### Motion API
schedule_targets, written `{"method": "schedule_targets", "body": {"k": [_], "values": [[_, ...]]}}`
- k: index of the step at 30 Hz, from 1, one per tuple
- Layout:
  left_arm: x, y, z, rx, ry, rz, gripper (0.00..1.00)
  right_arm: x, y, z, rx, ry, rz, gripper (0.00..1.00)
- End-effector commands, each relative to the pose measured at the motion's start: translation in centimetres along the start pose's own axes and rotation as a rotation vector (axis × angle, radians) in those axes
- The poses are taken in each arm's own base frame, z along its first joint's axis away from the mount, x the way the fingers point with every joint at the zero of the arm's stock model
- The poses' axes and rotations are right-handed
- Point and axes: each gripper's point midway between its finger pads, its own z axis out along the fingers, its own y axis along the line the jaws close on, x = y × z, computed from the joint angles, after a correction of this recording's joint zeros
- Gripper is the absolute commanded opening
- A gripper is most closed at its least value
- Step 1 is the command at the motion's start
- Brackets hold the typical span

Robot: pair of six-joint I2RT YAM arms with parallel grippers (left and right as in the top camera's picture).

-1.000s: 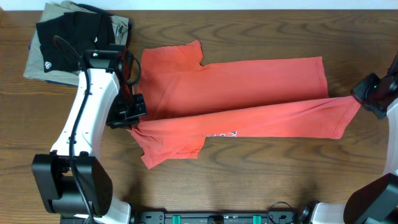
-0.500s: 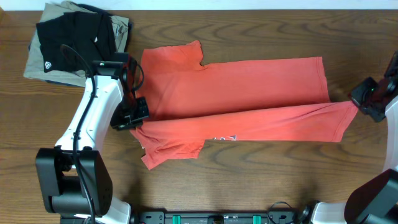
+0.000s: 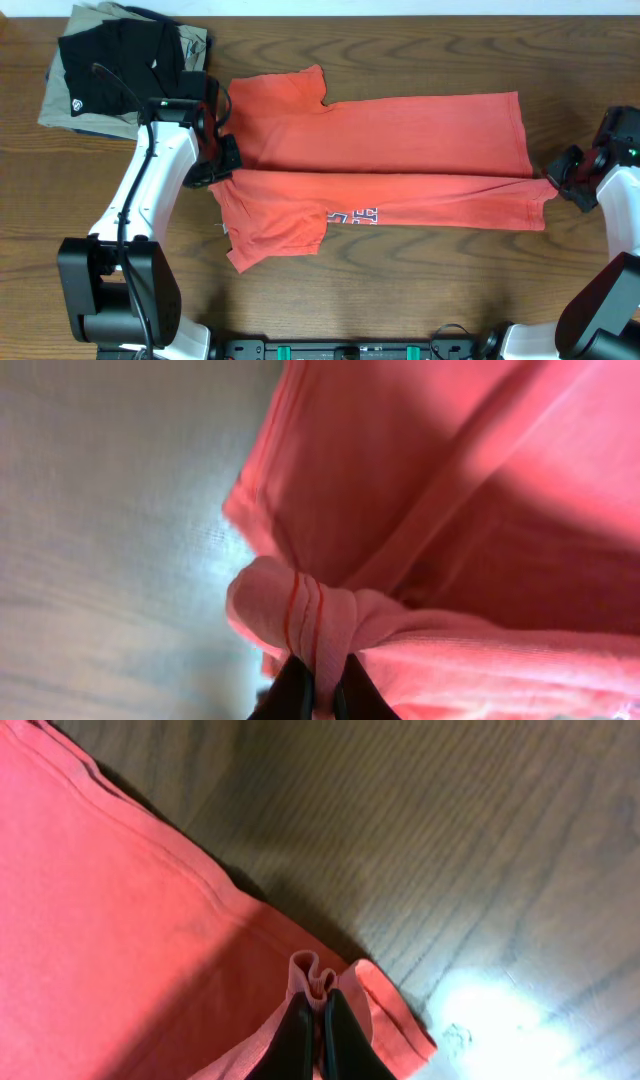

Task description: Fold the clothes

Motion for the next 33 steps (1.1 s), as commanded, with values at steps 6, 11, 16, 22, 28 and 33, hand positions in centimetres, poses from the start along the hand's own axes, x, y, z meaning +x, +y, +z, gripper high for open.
{"method": "schedule_targets", "body": {"k": [6,11,16,22,28,33], "values": [[-1.2,0.4,1.7,-0.012,-0.065,-0.015,0.07,0.5,0.8,1.0,-0.005,-0.032,-0.014,0.02],[-1.6,0.3,2.2,-0.002,-0.089,-0.014,0.13,0.5,1.5,1.1,-0.016,-0.042,-0.025,0.04],[-2.0,0.2,2.5,0.003,-0.114,-0.014,0.37,0.7,2.2,1.1,-0.026,-0.045,-0.033,0.39],[-2.1,0.3,1.8,-0.001,-0.121,-0.014,0.43,-0.1,2.4,0.3,-0.035,-0.056,-0.027,0.99],[-0.9,0.6,-1.9,-0.007,-0.104,-0.015,0.56,-1.4,2.6,-3.7,-0.021,-0.006,-0.013,0.99],[4.6,2.8,-2.8,-0.087,0.093,-0.016,0.88,0.1,3.0,-6.4,-0.035,0.104,-0.021,0.99]]}}
